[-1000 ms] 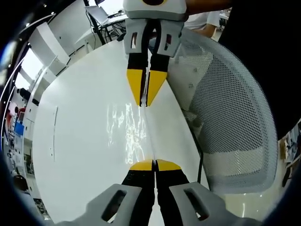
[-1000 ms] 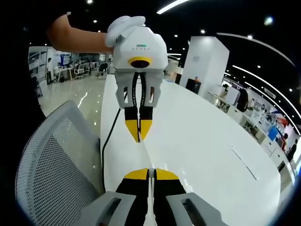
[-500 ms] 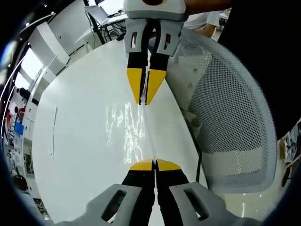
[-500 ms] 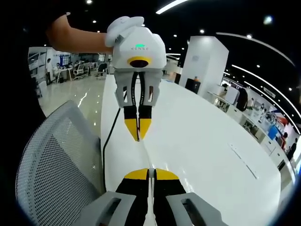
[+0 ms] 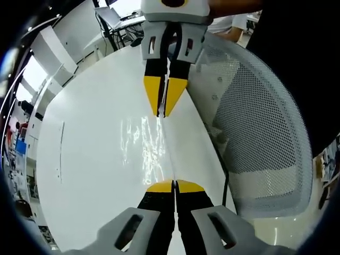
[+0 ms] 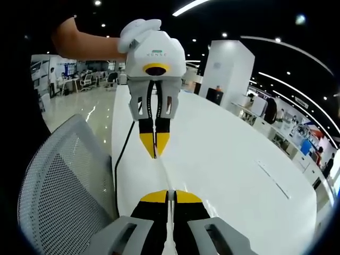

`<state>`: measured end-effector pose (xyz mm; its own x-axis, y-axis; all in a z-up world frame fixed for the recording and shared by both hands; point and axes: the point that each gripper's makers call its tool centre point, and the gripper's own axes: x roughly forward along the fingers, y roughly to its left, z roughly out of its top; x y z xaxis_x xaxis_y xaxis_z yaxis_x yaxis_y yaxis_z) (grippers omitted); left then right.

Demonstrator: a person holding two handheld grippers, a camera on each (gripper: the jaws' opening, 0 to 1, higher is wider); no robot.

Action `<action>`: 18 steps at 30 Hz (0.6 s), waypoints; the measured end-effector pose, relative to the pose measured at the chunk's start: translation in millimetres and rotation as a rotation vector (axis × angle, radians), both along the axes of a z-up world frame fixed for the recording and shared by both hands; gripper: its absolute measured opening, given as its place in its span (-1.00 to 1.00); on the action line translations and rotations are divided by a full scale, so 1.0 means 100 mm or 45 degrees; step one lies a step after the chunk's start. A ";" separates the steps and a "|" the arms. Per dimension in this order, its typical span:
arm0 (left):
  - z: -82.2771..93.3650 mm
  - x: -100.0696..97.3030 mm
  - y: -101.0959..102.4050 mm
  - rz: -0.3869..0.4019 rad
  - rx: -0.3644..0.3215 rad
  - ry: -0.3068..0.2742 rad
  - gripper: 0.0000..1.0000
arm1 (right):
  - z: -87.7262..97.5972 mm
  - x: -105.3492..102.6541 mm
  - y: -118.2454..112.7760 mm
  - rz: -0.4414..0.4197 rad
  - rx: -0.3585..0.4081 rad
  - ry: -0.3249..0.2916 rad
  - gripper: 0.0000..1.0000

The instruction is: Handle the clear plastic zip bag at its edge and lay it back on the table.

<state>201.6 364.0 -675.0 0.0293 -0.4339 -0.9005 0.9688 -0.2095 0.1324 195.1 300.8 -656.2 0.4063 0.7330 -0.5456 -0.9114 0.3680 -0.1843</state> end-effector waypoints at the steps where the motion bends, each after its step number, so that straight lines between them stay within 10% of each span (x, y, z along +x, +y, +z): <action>1: 0.00 0.00 0.00 -0.001 0.001 0.002 -1.00 | 0.00 0.00 0.00 -0.002 0.002 0.001 -1.00; 5: -0.03 -0.01 0.03 -0.007 0.021 0.002 -1.00 | -0.01 0.00 -0.01 -0.006 0.000 0.002 -1.00; 7: -0.15 0.05 0.34 -0.057 0.242 -0.067 -1.00 | -0.03 0.06 -0.14 -0.050 -0.020 0.001 -1.00; 10: -0.11 -0.08 0.27 0.020 0.063 0.031 -1.00 | 0.05 0.10 -0.33 -0.086 0.008 -0.001 -1.00; 18: 0.00 -0.01 0.18 0.047 0.033 -0.006 -1.00 | 0.11 0.17 -0.36 -0.099 -0.007 -0.020 -1.00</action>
<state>200.7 382.3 -674.7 0.0487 -0.4087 -0.9114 0.9753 -0.1773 0.1316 212.4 265.0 -645.0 0.4706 0.6958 -0.5425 -0.8770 0.4366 -0.2008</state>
